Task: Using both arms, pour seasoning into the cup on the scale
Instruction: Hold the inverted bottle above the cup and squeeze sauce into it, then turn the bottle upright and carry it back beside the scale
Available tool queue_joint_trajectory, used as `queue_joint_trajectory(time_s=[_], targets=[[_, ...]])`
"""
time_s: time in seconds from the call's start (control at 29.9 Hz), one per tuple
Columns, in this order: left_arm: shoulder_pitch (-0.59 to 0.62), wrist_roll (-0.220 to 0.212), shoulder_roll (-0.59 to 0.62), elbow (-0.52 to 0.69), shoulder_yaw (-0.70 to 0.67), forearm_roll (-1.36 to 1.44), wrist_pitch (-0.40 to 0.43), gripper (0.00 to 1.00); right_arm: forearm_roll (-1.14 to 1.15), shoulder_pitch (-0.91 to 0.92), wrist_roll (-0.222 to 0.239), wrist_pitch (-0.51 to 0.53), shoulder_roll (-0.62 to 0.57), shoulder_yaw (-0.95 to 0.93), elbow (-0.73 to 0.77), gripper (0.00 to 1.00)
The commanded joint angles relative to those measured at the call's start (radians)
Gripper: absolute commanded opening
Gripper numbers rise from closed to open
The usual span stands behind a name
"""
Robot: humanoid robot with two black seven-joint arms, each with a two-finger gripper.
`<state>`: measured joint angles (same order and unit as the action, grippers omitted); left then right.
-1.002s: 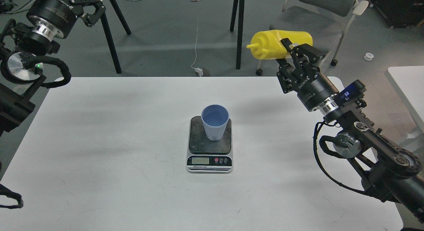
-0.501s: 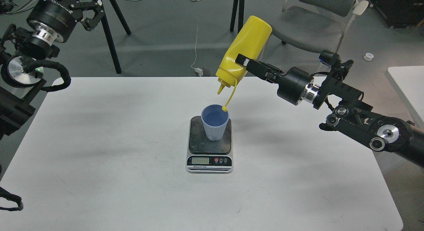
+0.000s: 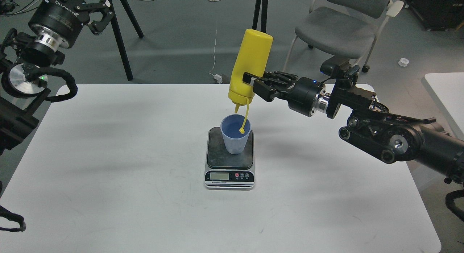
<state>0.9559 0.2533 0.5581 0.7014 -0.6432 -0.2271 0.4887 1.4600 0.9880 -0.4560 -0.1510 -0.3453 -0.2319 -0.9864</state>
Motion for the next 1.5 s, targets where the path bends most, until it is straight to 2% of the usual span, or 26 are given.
queue_joint_trajectory(time_s=[0.0, 0.5, 0.7, 0.87, 1.07, 1.2, 1.47], targets=[[-0.002, 0.0, -0.001, 0.0, 0.0, 0.0, 0.0, 0.99, 0.0, -0.003, 0.0, -0.004, 0.026, 0.0, 0.014, 0.38], [-0.008, 0.0, 0.0, 0.0, -0.006, 0.0, 0.0, 0.99, -0.001, 0.004, -0.015, -0.007, 0.029, 0.046, 0.022, 0.38], [-0.008, 0.0, 0.008, 0.001, -0.006, 0.0, 0.0, 0.99, -0.078, -0.003, -0.032, 0.01, -0.075, -0.067, -0.004, 0.38], [-0.008, 0.0, 0.006, 0.007, -0.006, 0.0, 0.0, 0.99, -0.41, -0.009, -0.032, 0.076, -0.188, -0.093, -0.104, 0.38], [-0.008, -0.002, 0.003, 0.029, -0.004, 0.0, 0.0, 0.99, -0.801, -0.058, -0.018, 0.087, -0.288, -0.101, -0.248, 0.37], [-0.008, -0.002, -0.001, 0.029, -0.004, 0.0, 0.0, 0.99, -1.074, -0.126, -0.026, 0.105, -0.328, -0.127, -0.334, 0.37], [-0.008, -0.005, 0.008, 0.029, -0.004, 0.0, 0.0, 0.99, -1.506, -0.422, -0.029, 0.31, -0.319, -0.378, -0.37, 0.37]])
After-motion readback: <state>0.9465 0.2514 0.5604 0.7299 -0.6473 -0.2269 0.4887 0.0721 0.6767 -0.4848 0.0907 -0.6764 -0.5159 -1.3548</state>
